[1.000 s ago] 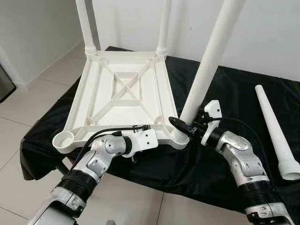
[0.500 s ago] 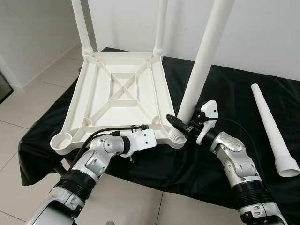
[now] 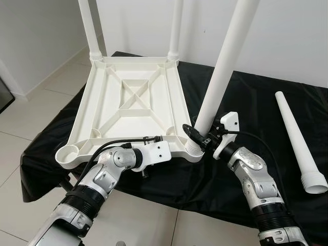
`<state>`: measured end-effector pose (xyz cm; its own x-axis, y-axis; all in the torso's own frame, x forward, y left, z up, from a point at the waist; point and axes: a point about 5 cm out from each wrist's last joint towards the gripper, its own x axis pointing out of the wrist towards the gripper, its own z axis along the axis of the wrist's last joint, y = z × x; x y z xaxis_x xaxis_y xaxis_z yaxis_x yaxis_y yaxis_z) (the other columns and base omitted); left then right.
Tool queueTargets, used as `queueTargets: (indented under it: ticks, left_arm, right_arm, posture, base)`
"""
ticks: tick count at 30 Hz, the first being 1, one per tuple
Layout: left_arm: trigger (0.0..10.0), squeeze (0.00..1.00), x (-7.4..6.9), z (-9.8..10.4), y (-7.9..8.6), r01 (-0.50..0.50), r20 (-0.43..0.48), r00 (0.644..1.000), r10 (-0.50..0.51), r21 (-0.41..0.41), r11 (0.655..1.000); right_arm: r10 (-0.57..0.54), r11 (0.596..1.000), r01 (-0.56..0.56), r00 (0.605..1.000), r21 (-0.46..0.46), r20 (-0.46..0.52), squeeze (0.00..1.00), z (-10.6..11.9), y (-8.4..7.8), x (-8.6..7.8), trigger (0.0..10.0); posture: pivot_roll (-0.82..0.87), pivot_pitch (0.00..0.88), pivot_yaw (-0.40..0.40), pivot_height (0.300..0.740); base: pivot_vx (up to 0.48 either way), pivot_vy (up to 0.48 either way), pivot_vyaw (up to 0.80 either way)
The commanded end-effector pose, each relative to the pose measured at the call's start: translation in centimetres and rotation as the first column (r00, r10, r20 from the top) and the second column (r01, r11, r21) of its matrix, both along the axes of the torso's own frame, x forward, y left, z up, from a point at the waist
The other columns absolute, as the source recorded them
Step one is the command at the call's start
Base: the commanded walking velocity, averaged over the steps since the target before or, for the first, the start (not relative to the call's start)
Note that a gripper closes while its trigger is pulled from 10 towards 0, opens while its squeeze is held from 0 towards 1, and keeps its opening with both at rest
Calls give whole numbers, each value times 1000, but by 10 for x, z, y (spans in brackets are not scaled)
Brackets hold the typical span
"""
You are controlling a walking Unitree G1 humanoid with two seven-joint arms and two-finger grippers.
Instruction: Building children table
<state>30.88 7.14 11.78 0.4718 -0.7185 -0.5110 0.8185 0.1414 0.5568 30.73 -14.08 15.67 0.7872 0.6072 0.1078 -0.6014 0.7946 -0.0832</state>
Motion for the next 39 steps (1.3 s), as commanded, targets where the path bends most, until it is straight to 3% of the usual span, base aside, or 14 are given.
queueTargets:
  ticks: [1,24,39]
  left_arm:
    - [10000,0,-5,3,-12,84,40,996,-86,49,995]
    - [10000,0,-6,4,-14,87,45,995,-90,49,995]
    - [10000,0,-7,4,-14,95,43,994,-97,51,994]
  right_arm:
    - [-32,999,32,997,0,-69,0,-15,0,-2,10000]
    - [-123,991,124,992,57,-17,0,-6,19,-10,10000]
    - [-262,963,261,965,66,3,0,-7,23,-13,10000]
  posture:
    - [-18,35,-11,740]
    - [-17,36,-19,740]
    - [-15,38,-18,740]
  base:
    - [0,0,0]
    - [0,0,0]
    - [0,0,0]
